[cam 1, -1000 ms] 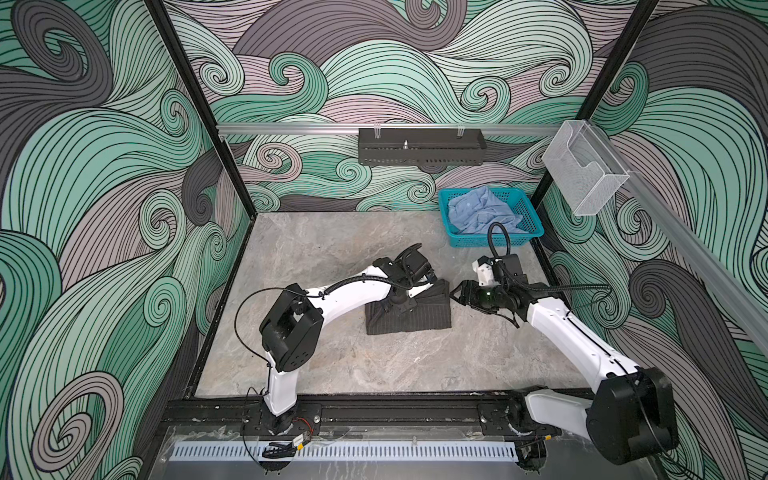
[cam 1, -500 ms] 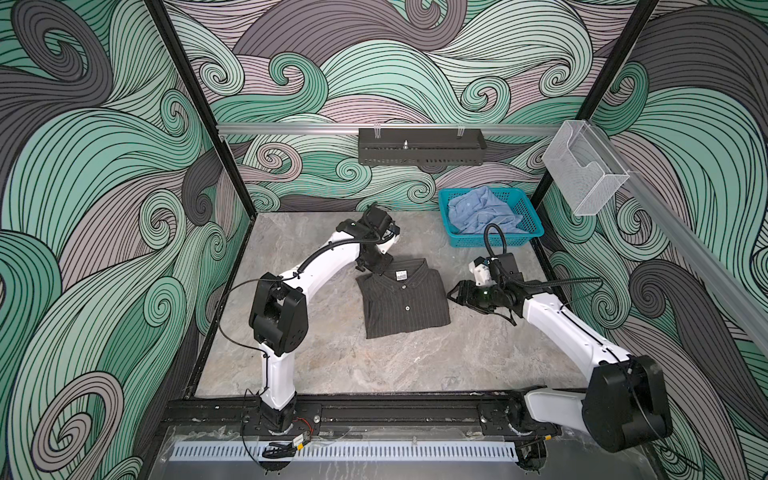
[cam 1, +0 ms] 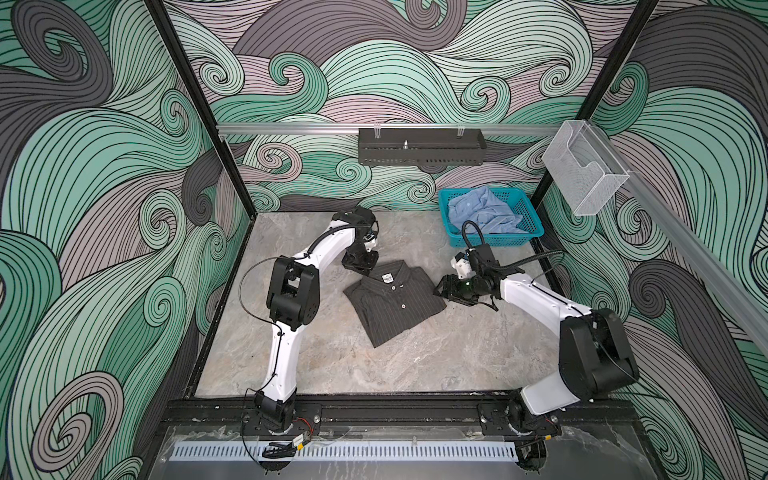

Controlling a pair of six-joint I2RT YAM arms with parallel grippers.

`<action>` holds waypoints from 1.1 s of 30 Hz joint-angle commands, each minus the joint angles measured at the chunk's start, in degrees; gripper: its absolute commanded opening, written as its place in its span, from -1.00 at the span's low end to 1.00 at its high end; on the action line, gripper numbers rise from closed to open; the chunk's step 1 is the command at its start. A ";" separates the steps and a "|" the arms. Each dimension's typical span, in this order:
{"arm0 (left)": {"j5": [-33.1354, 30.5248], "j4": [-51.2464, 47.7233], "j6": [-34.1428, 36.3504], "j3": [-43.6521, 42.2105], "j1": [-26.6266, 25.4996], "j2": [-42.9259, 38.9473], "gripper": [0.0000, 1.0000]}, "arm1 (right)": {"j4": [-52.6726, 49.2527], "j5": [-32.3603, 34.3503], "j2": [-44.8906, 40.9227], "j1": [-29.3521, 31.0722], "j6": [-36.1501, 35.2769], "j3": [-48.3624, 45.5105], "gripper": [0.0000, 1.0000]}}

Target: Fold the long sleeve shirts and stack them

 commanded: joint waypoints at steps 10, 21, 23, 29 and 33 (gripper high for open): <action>-0.94 1.46 -11.61 -12.73 3.66 -13.05 0.12 | 0.09 -0.63 13.40 1.00 -7.23 10.64 0.35; 22.67 26.85 -23.05 -40.79 4.71 -20.08 0.97 | 0.56 -6.56 17.98 3.54 -6.53 11.35 0.05; 24.82 28.75 -22.65 -40.54 4.88 -17.64 0.97 | 2.20 -7.92 16.87 4.12 -4.62 8.78 -0.11; 28.89 25.48 -16.30 -34.58 4.98 -10.34 0.70 | 8.26 -10.07 10.95 7.20 2.29 -0.54 -0.39; 31.95 22.19 -11.53 -31.27 4.99 -9.24 0.14 | 9.55 -9.36 4.42 10.41 5.76 -6.07 -0.40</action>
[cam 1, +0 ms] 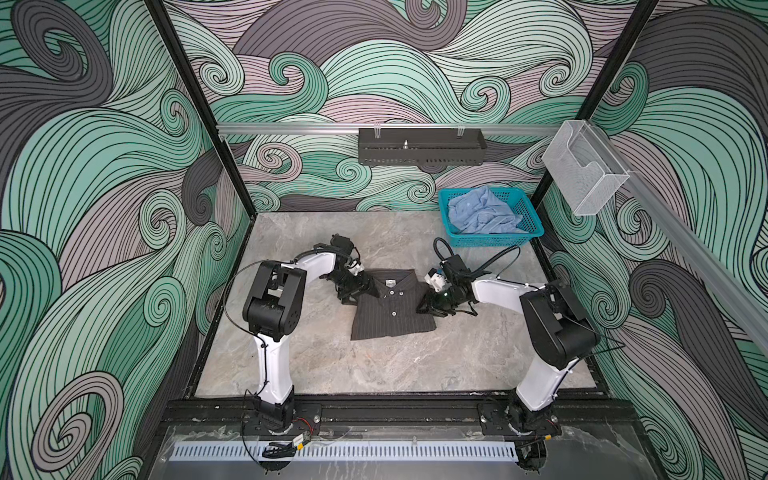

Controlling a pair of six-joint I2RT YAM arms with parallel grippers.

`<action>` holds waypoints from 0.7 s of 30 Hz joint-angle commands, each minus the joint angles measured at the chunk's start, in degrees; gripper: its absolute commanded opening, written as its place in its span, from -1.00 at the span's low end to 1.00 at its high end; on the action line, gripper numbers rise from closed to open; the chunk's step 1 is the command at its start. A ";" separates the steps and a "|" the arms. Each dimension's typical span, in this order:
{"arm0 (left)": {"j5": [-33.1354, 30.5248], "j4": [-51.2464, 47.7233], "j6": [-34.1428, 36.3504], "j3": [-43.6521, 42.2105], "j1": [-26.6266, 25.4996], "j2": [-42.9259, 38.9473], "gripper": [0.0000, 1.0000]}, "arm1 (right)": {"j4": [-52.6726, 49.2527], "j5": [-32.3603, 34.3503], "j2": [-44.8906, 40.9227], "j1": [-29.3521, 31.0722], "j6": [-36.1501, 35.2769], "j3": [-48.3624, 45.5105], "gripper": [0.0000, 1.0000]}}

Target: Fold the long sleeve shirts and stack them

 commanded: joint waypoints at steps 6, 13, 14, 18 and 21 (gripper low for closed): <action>-2.06 -10.11 10.30 4.87 0.40 -2.19 0.47 | -2.27 7.58 -13.16 2.13 2.65 -2.51 0.27; -5.97 -11.89 10.13 6.69 1.11 -3.90 0.48 | -4.69 9.24 -6.54 -1.32 1.02 2.51 0.28; -5.78 -12.21 10.00 7.31 1.11 -3.22 0.43 | -4.59 9.22 -5.07 -1.68 1.09 3.16 0.28; -4.96 -10.70 8.80 8.38 1.25 -1.52 0.22 | -3.03 8.31 0.48 -2.36 1.33 6.00 0.20; -5.11 -11.22 8.40 10.44 1.32 0.38 -0.02 | -2.98 7.86 3.13 -2.95 1.20 7.81 0.12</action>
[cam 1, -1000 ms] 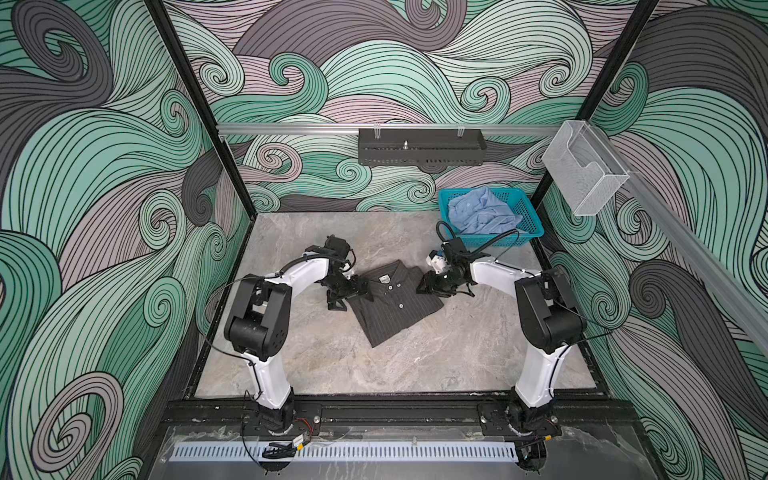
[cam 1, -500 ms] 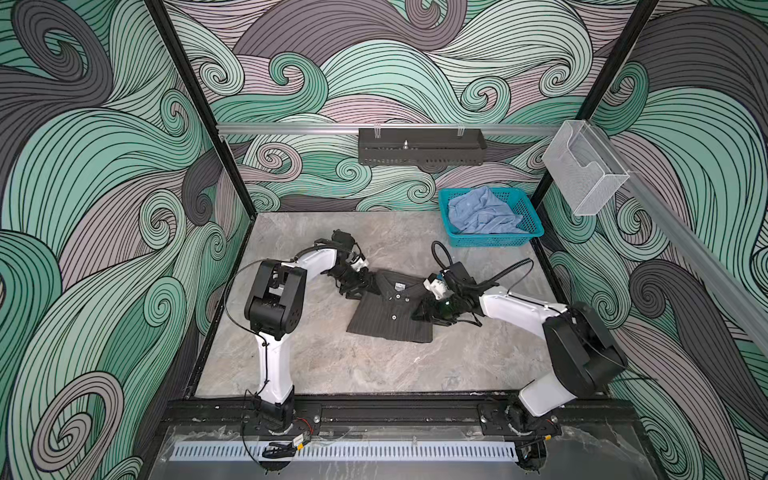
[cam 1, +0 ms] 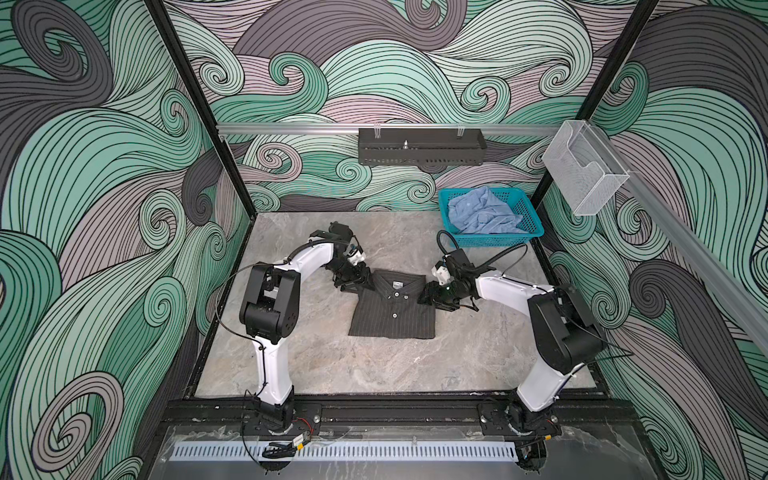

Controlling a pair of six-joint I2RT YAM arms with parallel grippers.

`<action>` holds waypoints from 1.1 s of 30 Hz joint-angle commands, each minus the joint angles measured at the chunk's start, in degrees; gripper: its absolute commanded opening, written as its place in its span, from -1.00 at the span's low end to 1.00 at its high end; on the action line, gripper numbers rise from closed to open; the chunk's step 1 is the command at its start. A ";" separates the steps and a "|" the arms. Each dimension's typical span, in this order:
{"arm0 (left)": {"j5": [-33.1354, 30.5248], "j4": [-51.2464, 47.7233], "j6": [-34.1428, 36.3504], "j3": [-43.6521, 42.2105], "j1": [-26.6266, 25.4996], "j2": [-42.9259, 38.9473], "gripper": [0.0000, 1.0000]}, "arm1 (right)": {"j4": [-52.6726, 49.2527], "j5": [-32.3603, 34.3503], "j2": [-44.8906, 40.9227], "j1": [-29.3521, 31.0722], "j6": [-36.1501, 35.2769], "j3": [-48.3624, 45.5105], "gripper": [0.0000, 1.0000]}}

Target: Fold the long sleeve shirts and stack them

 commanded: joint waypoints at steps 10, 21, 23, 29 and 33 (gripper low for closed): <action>-2.01 -2.55 -0.24 3.57 1.10 3.92 -0.42 | -0.15 1.04 0.26 -3.81 -2.62 2.81 0.37; -3.43 -1.28 -0.54 1.87 1.37 1.16 -1.00 | 2.39 -4.58 3.14 -3.67 -3.27 6.45 -0.65; -3.05 -0.36 -0.53 0.36 1.41 -1.38 -1.00 | 2.21 -4.35 1.29 -3.67 -4.24 6.40 -0.76; -4.21 2.95 -1.07 -7.07 2.44 -12.55 -1.00 | 3.67 -3.04 -4.91 -3.40 -9.67 4.69 -0.83; -5.55 4.11 -2.21 -10.70 3.04 -17.11 -1.00 | 6.29 -3.49 -5.37 -3.19 -11.95 3.77 -0.87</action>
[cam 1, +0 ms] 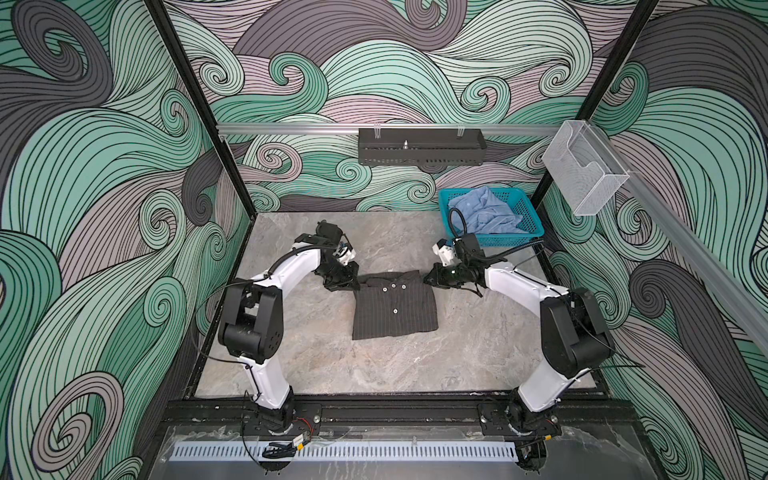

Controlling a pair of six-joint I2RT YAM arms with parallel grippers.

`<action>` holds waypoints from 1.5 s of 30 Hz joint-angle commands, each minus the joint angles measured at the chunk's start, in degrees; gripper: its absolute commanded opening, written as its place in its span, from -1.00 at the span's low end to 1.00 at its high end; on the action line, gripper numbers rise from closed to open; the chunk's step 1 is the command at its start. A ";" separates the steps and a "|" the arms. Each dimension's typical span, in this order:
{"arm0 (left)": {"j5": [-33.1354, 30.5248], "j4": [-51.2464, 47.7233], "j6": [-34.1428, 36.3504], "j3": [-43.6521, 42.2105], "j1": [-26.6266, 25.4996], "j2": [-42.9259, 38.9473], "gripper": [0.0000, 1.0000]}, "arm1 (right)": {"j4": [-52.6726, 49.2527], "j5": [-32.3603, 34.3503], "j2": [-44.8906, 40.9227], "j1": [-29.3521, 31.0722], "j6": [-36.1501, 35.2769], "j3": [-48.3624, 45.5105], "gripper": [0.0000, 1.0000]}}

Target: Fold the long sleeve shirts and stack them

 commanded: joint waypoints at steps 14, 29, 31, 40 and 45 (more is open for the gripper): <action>-15.01 5.26 -7.78 -2.88 2.03 5.76 -0.67 | -2.87 6.09 14.70 1.67 -2.14 10.28 -0.54; -5.88 2.31 -7.86 3.05 2.83 7.23 0.34 | -8.23 5.25 12.74 1.95 0.05 13.49 0.09; -2.90 1.39 -8.40 4.64 2.89 10.44 0.34 | -8.46 4.67 14.13 1.90 0.15 14.42 0.10; -0.58 0.41 -9.69 2.44 4.67 11.46 0.34 | -6.34 0.73 18.61 1.81 2.24 15.66 0.05; 0.28 0.58 -9.88 1.02 6.04 7.74 0.42 | -6.64 -0.68 20.33 1.81 2.44 16.75 0.02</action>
